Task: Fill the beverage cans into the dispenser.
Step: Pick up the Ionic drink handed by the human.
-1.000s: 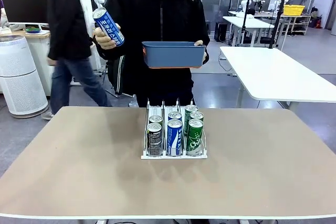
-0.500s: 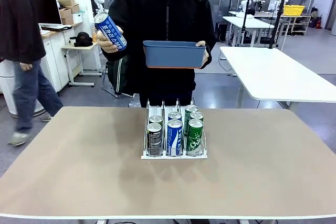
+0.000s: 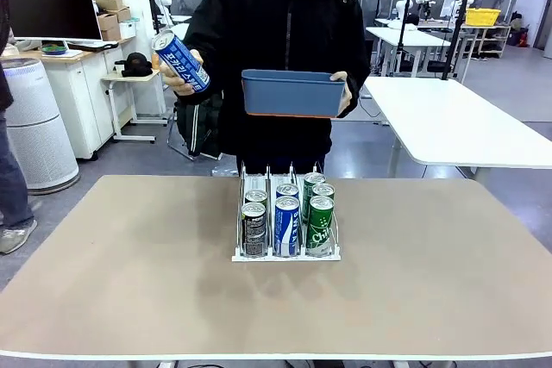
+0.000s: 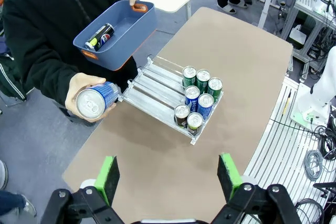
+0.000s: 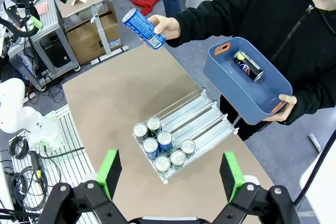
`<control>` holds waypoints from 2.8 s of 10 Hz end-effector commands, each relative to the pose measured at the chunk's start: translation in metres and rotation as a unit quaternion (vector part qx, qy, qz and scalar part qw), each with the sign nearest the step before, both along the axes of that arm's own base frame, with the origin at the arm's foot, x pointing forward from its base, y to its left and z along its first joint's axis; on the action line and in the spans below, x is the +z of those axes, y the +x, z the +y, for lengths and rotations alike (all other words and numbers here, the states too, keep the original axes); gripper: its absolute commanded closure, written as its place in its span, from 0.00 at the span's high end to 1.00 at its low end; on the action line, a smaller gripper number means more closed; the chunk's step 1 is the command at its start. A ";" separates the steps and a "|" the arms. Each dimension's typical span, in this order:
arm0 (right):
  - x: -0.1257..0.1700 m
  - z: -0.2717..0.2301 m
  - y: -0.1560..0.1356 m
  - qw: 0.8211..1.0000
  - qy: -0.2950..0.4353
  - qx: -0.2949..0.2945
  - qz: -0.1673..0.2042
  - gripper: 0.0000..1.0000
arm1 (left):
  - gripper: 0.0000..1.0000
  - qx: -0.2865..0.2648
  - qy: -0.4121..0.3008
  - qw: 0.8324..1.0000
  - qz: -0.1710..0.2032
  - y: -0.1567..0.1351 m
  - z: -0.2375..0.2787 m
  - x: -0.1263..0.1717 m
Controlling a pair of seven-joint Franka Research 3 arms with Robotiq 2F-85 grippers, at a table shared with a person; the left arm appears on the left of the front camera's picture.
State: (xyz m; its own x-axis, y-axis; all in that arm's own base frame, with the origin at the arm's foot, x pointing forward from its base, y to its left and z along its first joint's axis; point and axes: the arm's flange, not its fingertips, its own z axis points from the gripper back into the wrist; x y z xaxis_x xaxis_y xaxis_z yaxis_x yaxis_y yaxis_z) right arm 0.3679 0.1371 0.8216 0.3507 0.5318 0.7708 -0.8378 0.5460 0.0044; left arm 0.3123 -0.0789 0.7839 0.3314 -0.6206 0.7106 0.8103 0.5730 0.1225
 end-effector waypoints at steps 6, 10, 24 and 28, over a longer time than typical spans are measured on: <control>-0.001 0.000 -0.001 1.000 0.000 0.000 0.001 1.00 | 1.00 0.010 0.070 0.997 -0.006 0.077 -0.002 -0.016; -0.001 0.000 -0.001 1.000 0.000 0.000 0.001 1.00 | 1.00 -0.011 0.081 0.996 -0.020 0.102 -0.009 -0.040; -0.001 0.000 -0.001 1.000 0.000 0.000 0.001 1.00 | 1.00 0.010 0.088 0.994 -0.063 0.146 -0.034 -0.070; -0.001 0.000 -0.001 1.000 0.000 0.000 0.001 1.00 | 1.00 -0.002 0.086 0.995 -0.054 0.167 -0.032 -0.082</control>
